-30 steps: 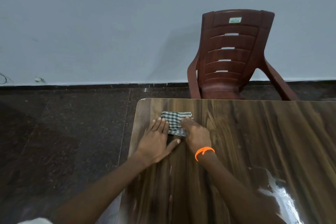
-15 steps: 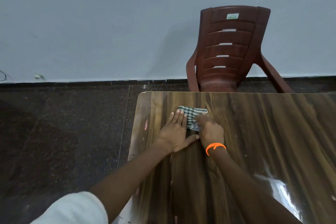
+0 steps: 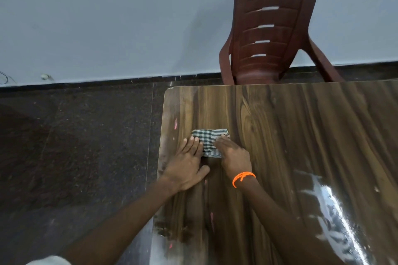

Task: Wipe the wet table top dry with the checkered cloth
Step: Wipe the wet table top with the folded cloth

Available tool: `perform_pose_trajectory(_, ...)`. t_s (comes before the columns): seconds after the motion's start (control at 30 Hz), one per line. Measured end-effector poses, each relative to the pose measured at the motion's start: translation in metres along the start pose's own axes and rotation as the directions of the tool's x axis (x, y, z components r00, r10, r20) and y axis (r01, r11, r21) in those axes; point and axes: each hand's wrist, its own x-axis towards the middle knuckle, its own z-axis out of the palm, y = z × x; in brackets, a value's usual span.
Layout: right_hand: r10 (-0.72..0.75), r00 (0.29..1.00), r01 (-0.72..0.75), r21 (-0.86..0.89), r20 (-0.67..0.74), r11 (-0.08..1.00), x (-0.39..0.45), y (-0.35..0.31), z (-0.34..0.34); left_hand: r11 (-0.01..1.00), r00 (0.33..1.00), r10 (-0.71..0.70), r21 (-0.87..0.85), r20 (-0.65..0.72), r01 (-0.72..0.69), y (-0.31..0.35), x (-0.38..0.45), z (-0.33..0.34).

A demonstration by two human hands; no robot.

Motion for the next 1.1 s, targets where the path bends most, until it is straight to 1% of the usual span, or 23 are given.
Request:
perform_pose_trajectory(0.07, -0.003, 1.000, 0.003, -0.003, -0.004, 1.000, -0.016, 0.012, -0.010, 0.999, 1.000, 0.000, -0.053, 0.009, 0.001, 0.019, -0.003, 0.003)
perform_pose_trajectory(0.13, 0.050, 0.999, -0.051, -0.031, -0.011, 0.998, -0.026, 0.025, -0.019, 0.995, 1.000, 0.004, -0.102, 0.031, -0.001, 0.038, 0.004, 0.006)
perform_pose_trajectory(0.23, 0.145, 0.988, -0.148, -0.055, -0.057, 0.987, -0.018, 0.036, -0.029, 0.998, 1.000, -0.002, -0.069, -0.010, 0.002, 0.051, 0.028, 0.006)
perform_pose_trajectory(0.3, 0.162, 0.986, -0.166, -0.083, -0.043, 0.983, -0.006, 0.031, -0.031, 0.999, 0.999, -0.024, -0.036, -0.046, 0.023, 0.048, 0.040, 0.004)
perform_pose_trajectory(0.4, 0.175, 0.985, -0.173, -0.122, 0.001, 0.977, 0.004, 0.016, -0.027, 0.999, 0.998, -0.035, -0.001, -0.059, 0.035, 0.033, 0.040, 0.002)
perform_pose_trajectory(0.53, 0.130, 0.990, -0.122, -0.139, 0.054, 0.983, -0.003, -0.010, -0.010, 0.997, 0.996, -0.070, 0.020, -0.062, 0.071, 0.008, 0.014, 0.008)
perform_pose_trajectory(0.6, 0.095, 0.993, -0.087, -0.113, 0.067, 0.990, -0.017, -0.022, -0.001, 0.995, 0.994, -0.098, 0.020, -0.054, 0.099, 0.003, -0.006, 0.015)
perform_pose_trajectory(0.7, 0.044, 0.996, -0.039, -0.058, 0.079, 0.998, -0.047, -0.032, 0.009, 0.993, 0.992, -0.120, 0.018, -0.048, 0.121, 0.011, -0.039, 0.029)
perform_pose_trajectory(0.8, 0.003, 0.998, -0.002, -0.021, 0.066, 1.000, -0.081, -0.029, 0.008, 0.991, 0.990, -0.132, -0.006, -0.056, 0.132, 0.038, -0.067, 0.043)
perform_pose_trajectory(0.87, 0.031, 0.999, -0.032, 0.028, 0.036, 0.999, -0.099, -0.018, 0.002, 0.992, 0.992, -0.122, -0.017, -0.032, 0.122, 0.059, -0.078, 0.050)
perform_pose_trajectory(0.93, 0.079, 0.996, -0.080, 0.033, 0.030, 0.996, -0.111, -0.004, -0.007, 0.994, 0.994, -0.105, -0.011, -0.016, 0.105, 0.078, -0.078, 0.054)
perform_pose_trajectory(1.03, 0.134, 0.991, -0.134, 0.008, -0.002, 0.991, -0.111, 0.013, -0.016, 0.996, 0.996, -0.090, 0.003, -0.026, 0.090, 0.094, -0.057, 0.053)
perform_pose_trajectory(1.1, 0.193, 0.980, -0.192, 0.026, -0.042, 0.981, -0.101, 0.014, -0.018, 0.996, 0.996, -0.083, 0.031, -0.032, 0.084, 0.096, -0.040, 0.045)
